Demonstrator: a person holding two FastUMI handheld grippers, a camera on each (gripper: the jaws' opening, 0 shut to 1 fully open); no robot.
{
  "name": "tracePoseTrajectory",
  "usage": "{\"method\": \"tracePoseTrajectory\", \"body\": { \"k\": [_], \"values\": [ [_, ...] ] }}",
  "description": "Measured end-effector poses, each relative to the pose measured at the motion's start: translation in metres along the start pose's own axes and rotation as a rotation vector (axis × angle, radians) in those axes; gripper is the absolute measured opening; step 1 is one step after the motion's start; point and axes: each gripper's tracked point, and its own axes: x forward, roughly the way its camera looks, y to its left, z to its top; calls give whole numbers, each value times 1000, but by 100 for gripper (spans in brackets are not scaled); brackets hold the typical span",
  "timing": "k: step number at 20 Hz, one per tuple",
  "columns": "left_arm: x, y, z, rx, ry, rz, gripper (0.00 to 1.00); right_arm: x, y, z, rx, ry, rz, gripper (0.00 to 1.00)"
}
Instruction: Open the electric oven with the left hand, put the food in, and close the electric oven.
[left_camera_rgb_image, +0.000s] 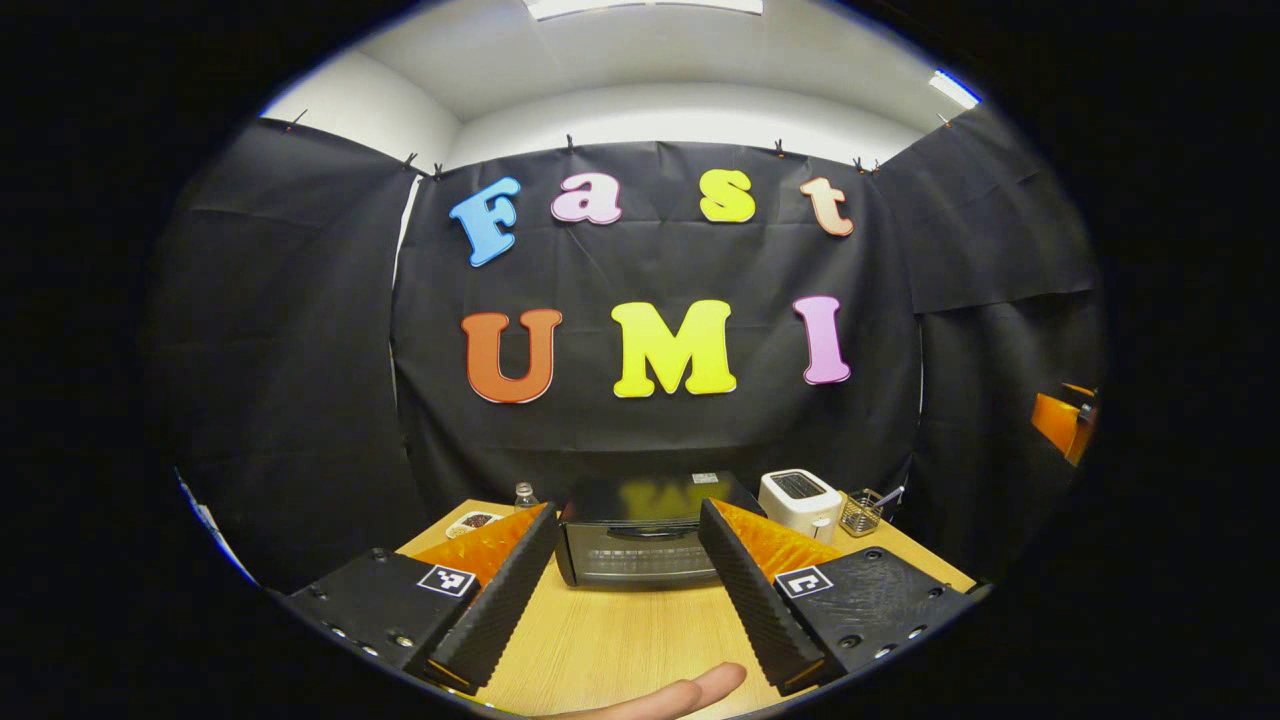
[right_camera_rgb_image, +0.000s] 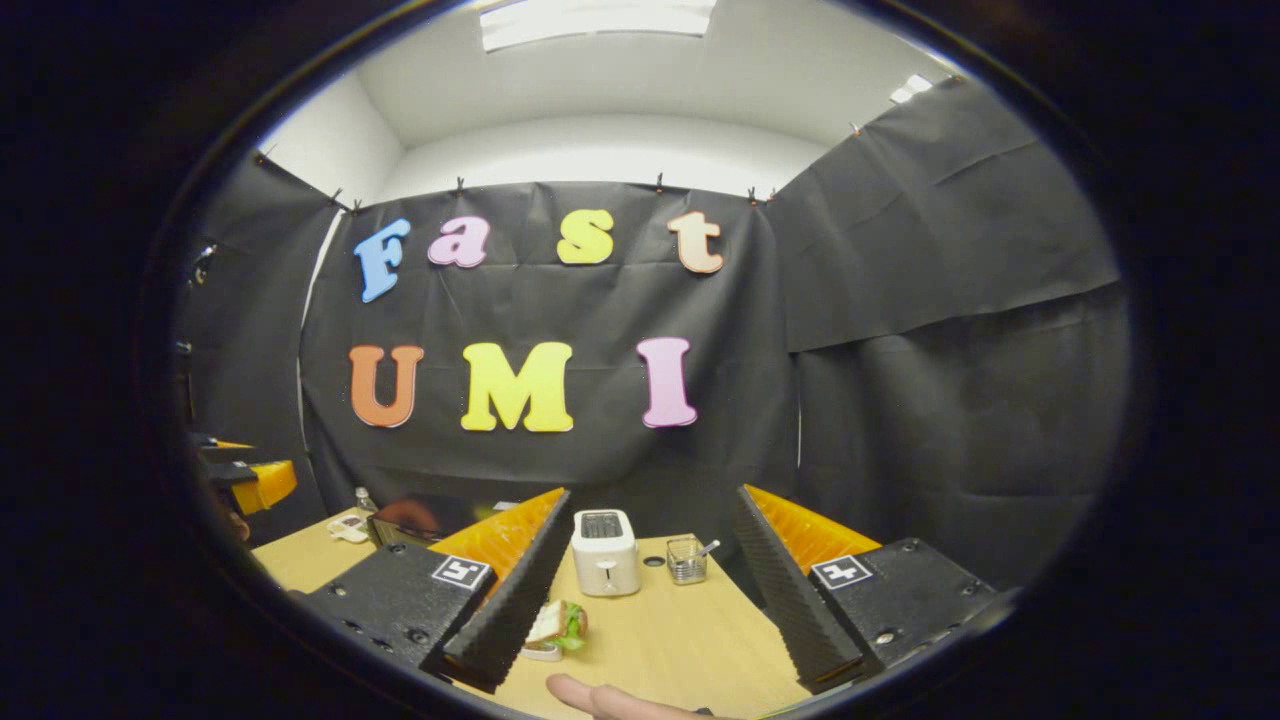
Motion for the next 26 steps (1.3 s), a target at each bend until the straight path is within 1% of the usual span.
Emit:
{"method": "tracePoseTrajectory", "body": {
  "k": [3, 4, 5, 6, 7, 8, 15, 19, 20, 21, 22, 26],
  "values": [
    [38, -3, -10, 4, 49, -1, 93, 16, 5, 5, 8, -3, 15, 94],
    [52, -2, -15, 0, 69, -1, 96, 22, 4, 6, 10, -4, 20, 94],
    [65, -2, -19, -3, 85, -2, 93, 26, 3, 9, 14, -6, 24, 94],
    [79, -3, -22, -6, 98, -5, 93, 30, 4, 10, 21, -9, 30, 94],
    [92, -5, -25, -7, 109, -12, 93, 34, 5, 12, 26, -13, 38, 100],
    [107, -8, -31, -10, 120, -23, 93, 38, 4, 12, 25, -14, 39, 94],
    [196, -19, -79, 7, 246, -31, 94, 61, 0, -3, 11, -3, 57, 94],
    [224, -27, -113, -4, 329, -42, 94, 73, -9, -19, 19, 27, 52, 94],
    [229, -31, -120, -5, 348, -52, 94, 76, -13, -23, 22, 34, 47, 100],
    [233, -33, -126, -3, 359, -52, 94, 77, -17, -27, 22, 43, 42, 94],
    [236, -34, -130, 0, 370, -52, 94, 77, -20, -31, 23, 48, 40, 100],
    [247, -33, -146, -1, 419, -44, 95, 79, -32, -36, 28, 52, 25, 100]
  ]
}}
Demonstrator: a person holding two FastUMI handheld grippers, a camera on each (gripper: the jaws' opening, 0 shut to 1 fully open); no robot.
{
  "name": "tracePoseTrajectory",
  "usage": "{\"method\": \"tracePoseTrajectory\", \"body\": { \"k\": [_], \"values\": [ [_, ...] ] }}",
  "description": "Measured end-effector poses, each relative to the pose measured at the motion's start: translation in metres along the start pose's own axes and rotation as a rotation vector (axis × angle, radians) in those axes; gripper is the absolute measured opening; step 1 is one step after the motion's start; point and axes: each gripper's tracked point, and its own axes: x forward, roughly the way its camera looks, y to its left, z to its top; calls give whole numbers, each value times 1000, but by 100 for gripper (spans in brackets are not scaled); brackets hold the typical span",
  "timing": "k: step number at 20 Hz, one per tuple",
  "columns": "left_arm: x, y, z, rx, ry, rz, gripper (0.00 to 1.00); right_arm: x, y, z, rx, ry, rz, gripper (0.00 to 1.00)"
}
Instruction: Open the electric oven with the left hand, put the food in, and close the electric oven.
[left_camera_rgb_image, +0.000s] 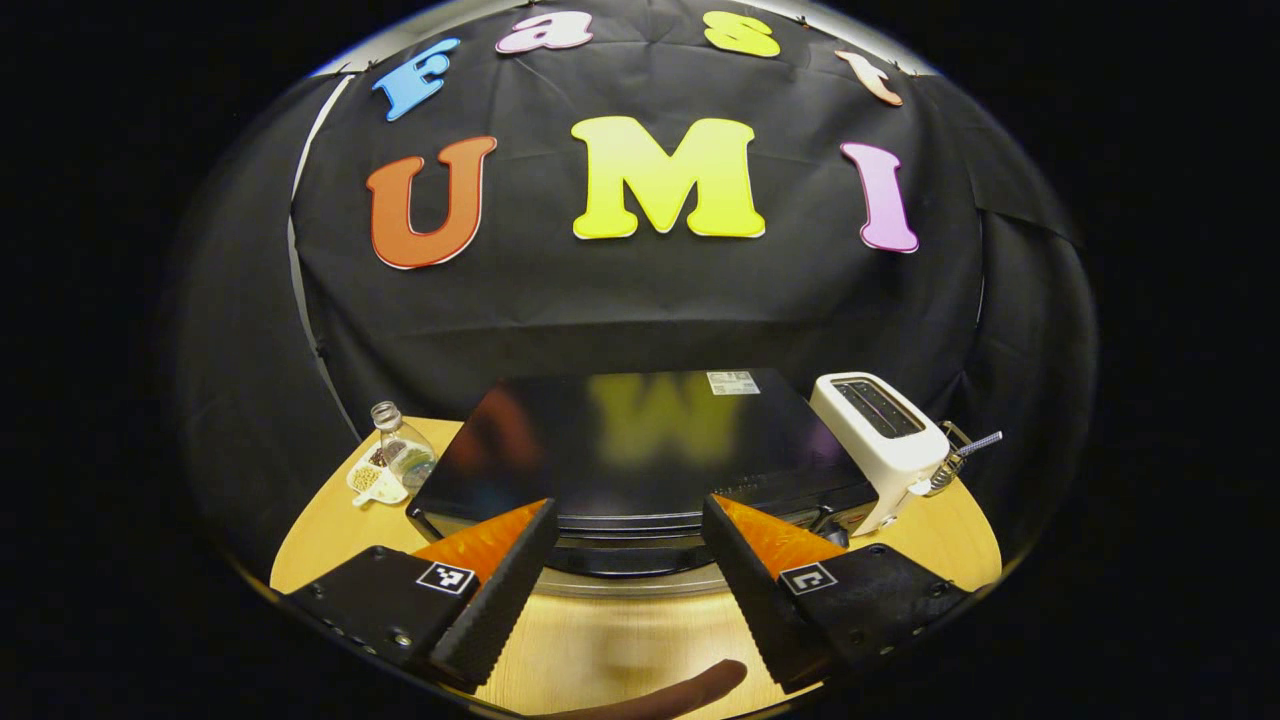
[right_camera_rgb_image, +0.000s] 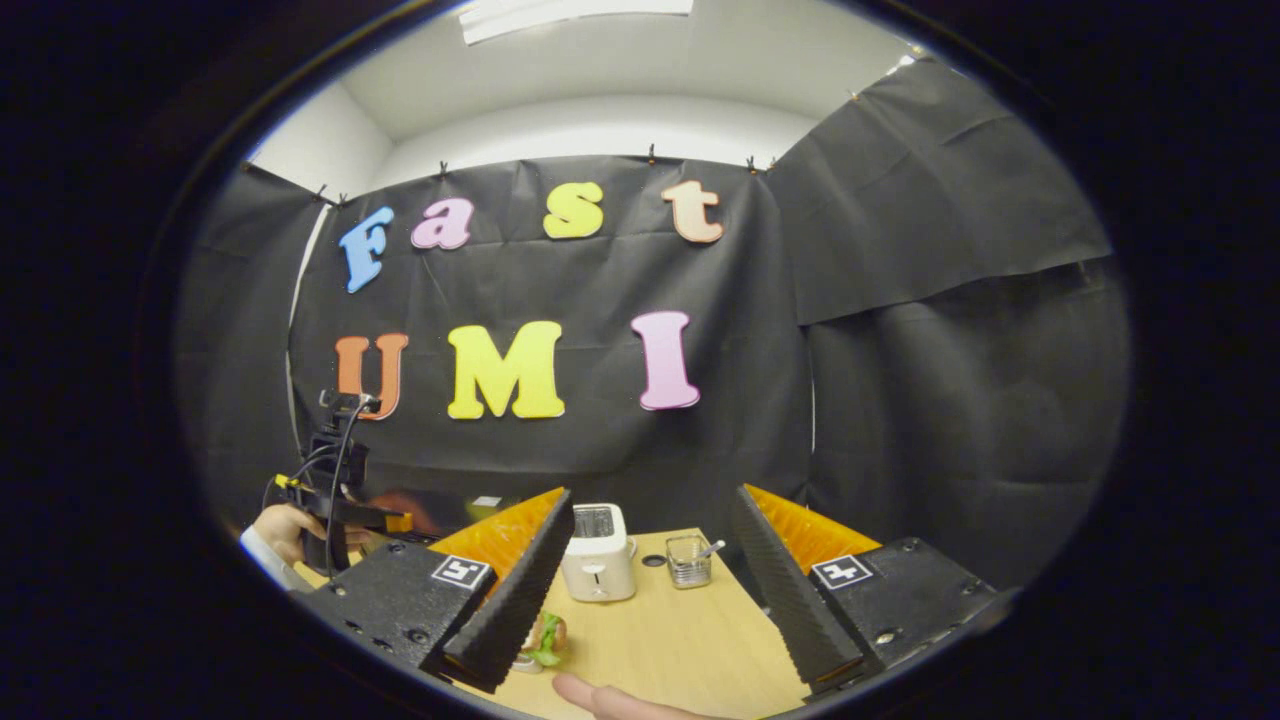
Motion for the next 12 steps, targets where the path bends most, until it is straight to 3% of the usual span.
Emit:
{"method": "tracePoseTrajectory", "body": {
  "k": [6, 7, 12],
  "values": [
    [15, -4, -18, 21, 80, -13, 95, 0, -11, -8, 9, 11, -1, 100],
    [13, -3, -24, 19, 108, -14, 96, 0, -9, -11, 18, 23, 10, 94],
    [6, -3, -27, -2, 121, -14, 96, -5, -2, -14, 10, 38, 41, 100]
  ]
}}
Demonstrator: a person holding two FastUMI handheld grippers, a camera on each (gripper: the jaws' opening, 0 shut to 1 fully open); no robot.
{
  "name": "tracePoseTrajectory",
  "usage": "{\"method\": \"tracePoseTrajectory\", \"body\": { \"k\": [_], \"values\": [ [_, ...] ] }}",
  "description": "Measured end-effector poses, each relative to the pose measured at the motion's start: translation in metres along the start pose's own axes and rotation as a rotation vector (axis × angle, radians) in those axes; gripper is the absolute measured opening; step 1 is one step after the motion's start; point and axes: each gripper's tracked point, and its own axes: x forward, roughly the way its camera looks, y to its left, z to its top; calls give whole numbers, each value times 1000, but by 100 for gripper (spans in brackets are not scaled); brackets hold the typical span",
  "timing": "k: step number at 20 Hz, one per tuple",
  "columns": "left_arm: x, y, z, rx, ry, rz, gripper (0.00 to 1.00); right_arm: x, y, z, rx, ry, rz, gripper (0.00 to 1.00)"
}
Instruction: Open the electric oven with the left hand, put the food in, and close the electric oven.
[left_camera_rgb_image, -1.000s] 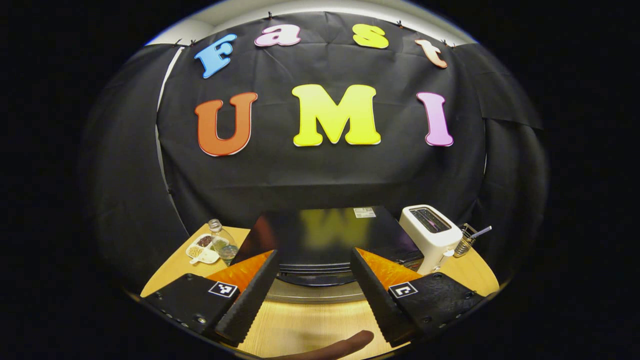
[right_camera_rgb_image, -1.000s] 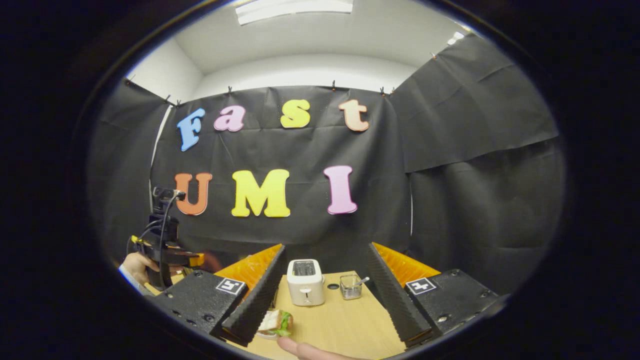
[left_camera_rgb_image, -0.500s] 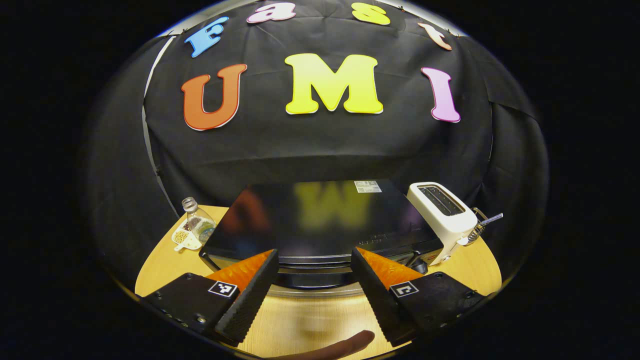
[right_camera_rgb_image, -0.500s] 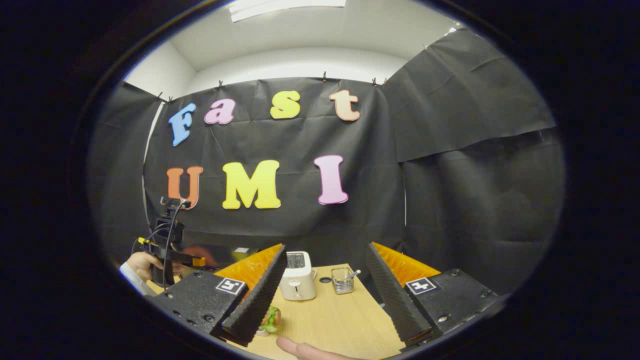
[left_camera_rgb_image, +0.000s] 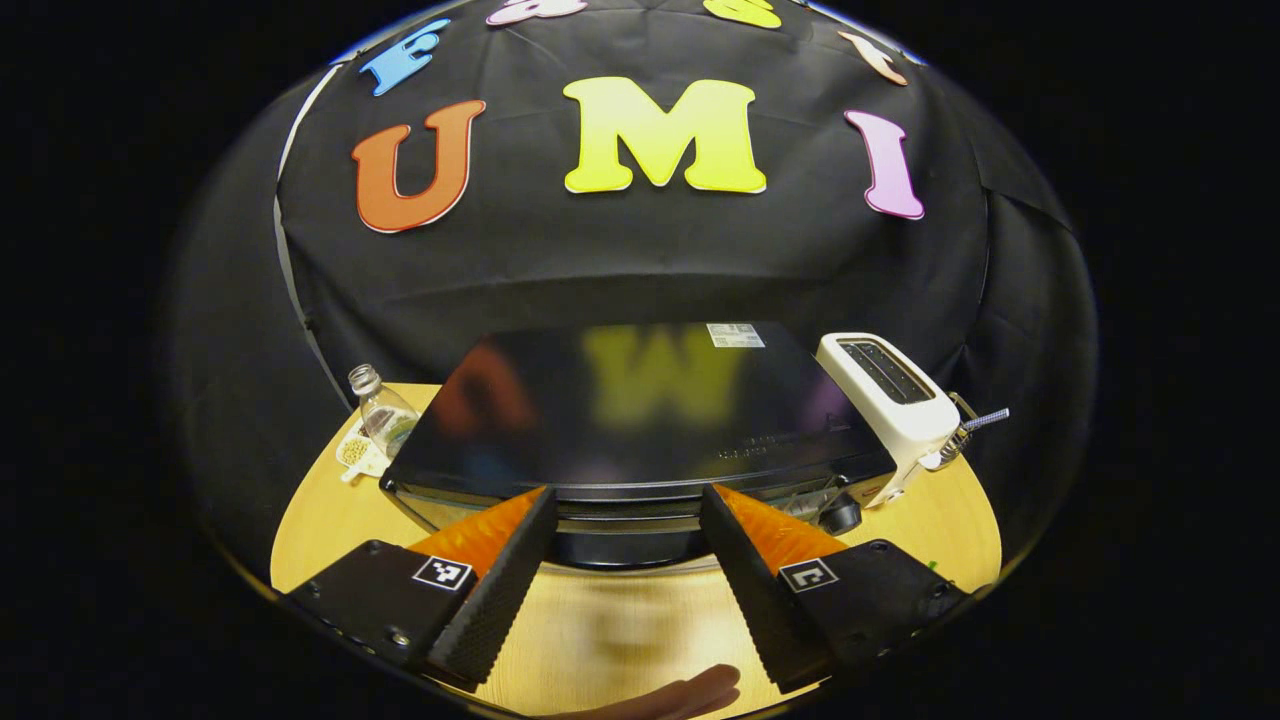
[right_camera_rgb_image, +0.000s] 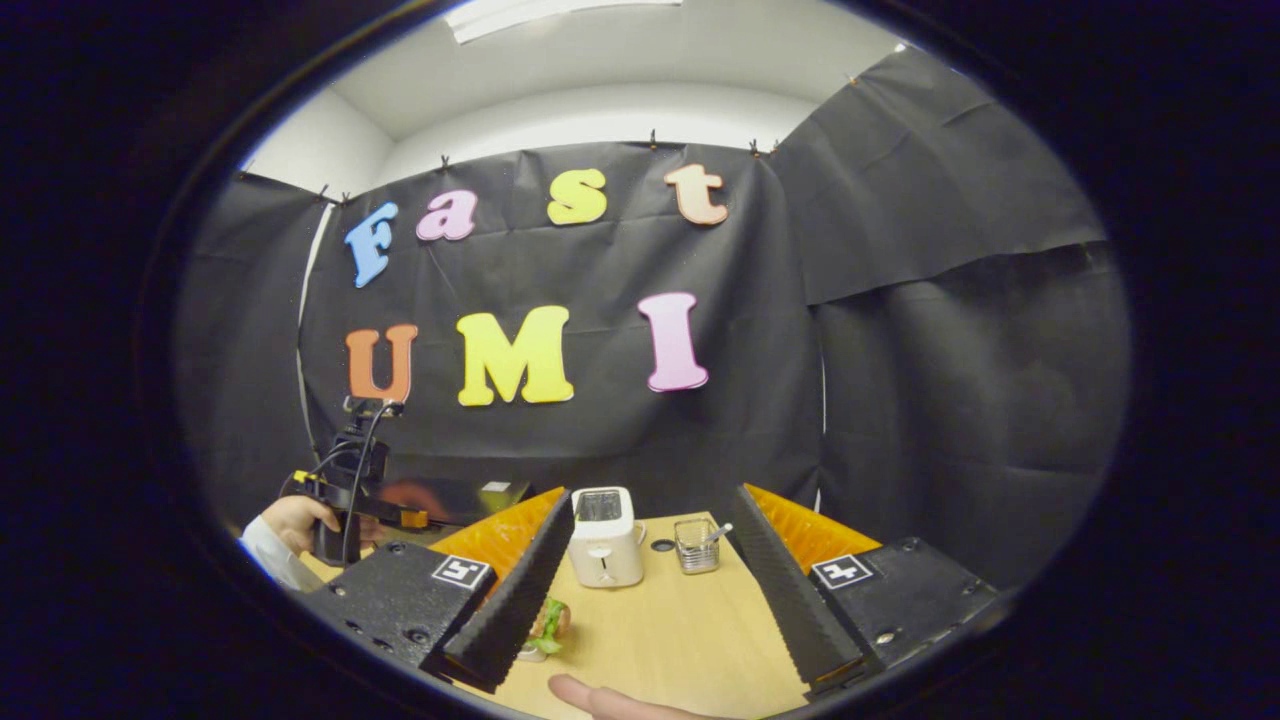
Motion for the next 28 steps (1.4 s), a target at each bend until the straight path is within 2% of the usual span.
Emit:
{"method": "tracePoseTrajectory", "body": {
  "k": [8, 9, 11, 12, 19, 20, 21, 22, 28],
  "values": [
    [-24, -1, -23, 5, -18, -11, 96, -9, 0, 5, -1, -34, -24, 100],
    [-29, -1, -29, 6, -19, -16, 96, -10, 2, 3, 2, -29, -21, 94],
    [-37, -3, -42, 6, -22, -18, 96, -9, 6, 1, 5, -23, -14, 94],
    [-41, -1, -48, 5, -24, -18, 96, -10, 8, 1, 4, -23, -12, 100],
    [-61, -2, -99, -3, -27, -15, 96, -14, 23, -6, -12, -11, 4, 100],
    [-61, -2, -103, 3, -36, -12, 96, -14, 24, -8, -12, -7, 6, 94],
    [-62, -3, -109, 2, -36, -9, 96, -14, 25, -9, -13, -4, 9, 94],
    [-63, -3, -114, 3, -41, -9, 96, -13, 25, -11, -13, -2, 8, 100],
    [-61, -6, -157, 7, -28, -16, 96, -5, 29, -28, -35, 29, 9, 100]
  ]
}}
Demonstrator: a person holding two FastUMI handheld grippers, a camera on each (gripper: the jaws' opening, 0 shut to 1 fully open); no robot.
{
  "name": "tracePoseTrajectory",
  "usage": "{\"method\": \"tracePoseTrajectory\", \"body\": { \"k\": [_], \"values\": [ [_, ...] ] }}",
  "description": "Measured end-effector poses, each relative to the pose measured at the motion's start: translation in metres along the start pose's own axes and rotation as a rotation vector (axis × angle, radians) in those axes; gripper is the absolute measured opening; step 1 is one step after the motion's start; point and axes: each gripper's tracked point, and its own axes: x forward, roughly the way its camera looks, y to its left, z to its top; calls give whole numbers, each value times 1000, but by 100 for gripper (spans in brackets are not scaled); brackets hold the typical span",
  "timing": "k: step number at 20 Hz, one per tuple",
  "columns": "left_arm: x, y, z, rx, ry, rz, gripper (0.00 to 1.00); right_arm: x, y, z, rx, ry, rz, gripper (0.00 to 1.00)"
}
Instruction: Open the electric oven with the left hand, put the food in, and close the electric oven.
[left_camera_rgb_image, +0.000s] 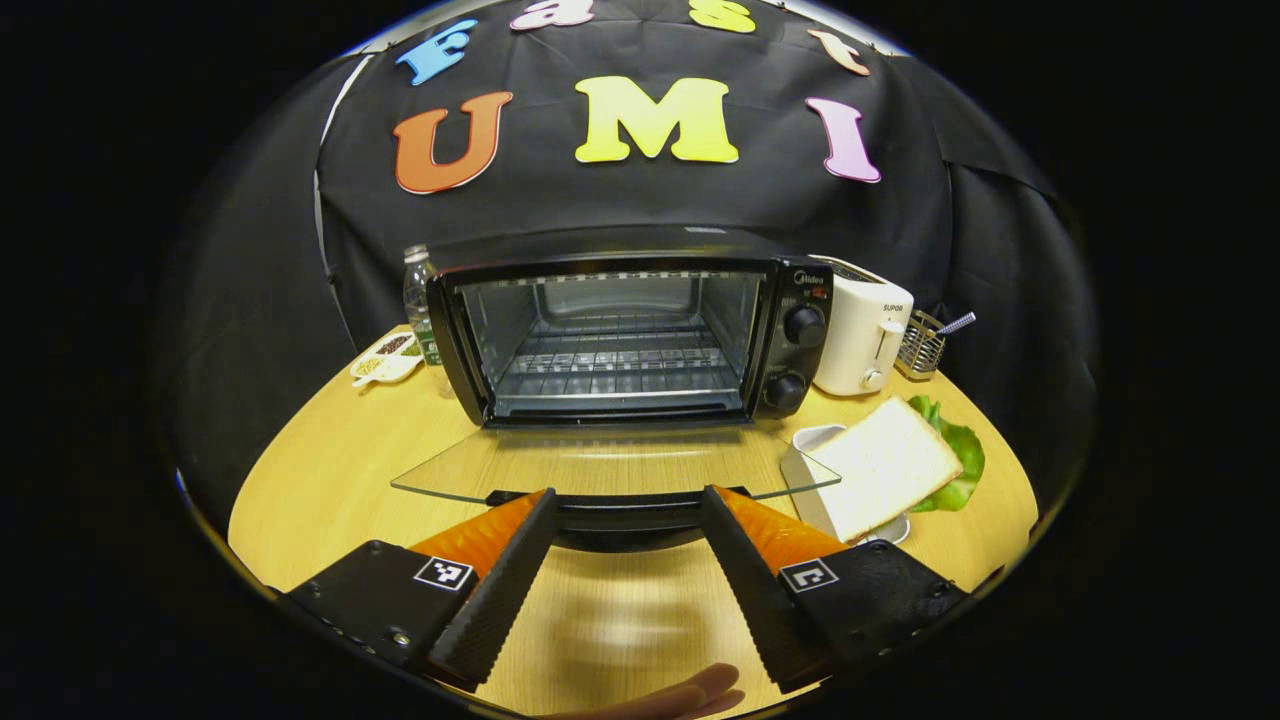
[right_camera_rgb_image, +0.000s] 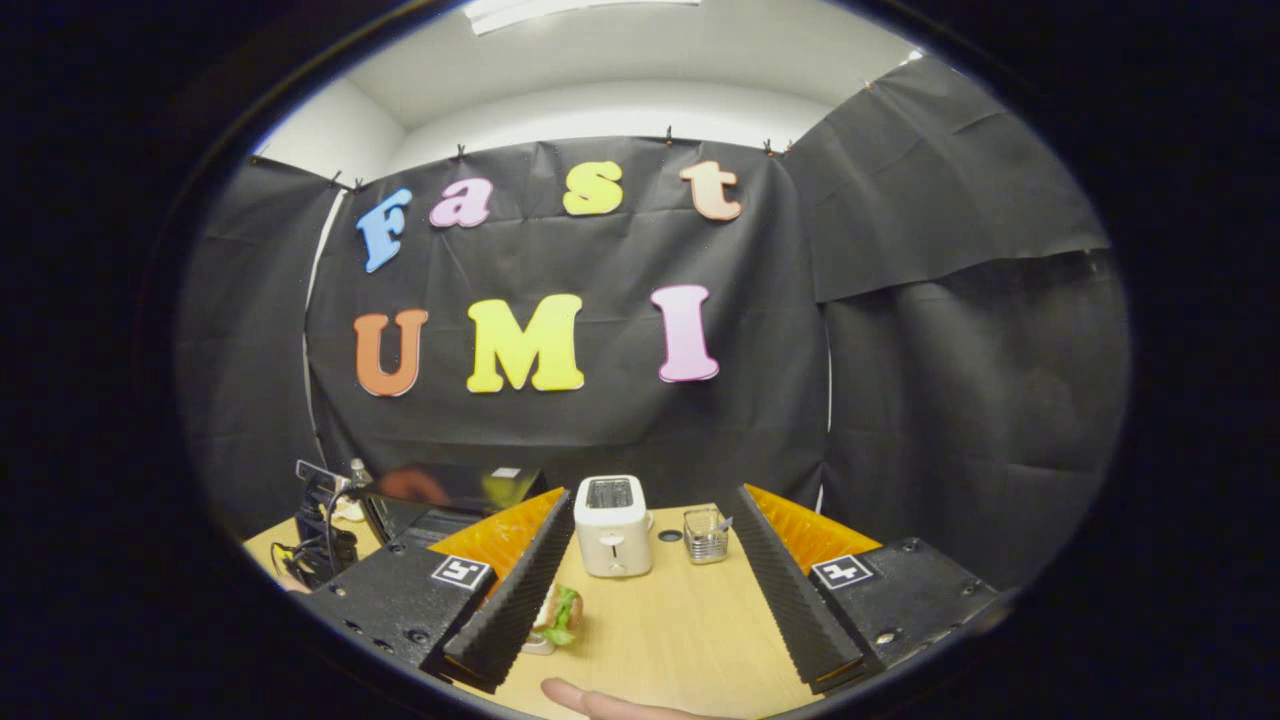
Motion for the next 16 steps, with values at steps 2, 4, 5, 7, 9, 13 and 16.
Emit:
{"method": "tracePoseTrajectory", "body": {
  "k": [2, 4, 5, 7, 9, 13, 16],
  "values": [
    [1, 0, -9, 7, 0, -1, 96, 2, 2, -4, -8, 9, 2, 94],
    [3, 0, -17, 21, 5, -8, 96, 3, 4, -9, -5, 21, 4, 100],
    [4, 0, -25, 19, 24, -9, 95, 5, 2, -12, -2, 29, -5, 94],
    [9, -1, -38, 2, 59, -21, 94, 7, 0, -16, 6, 41, -13, 94],
    [15, 3, -50, -18, 87, -19, 94, 9, 0, -20, 9, 46, -14, 100],
    [17, 6, -52, -13, 75, -13, 94, 14, 2, -29, 4, 72, -16, 100],
    [5, 8, -33, -5, -6, -18, 94, 22, 5, -37, 13, 102, -6, 100]
  ]
}}
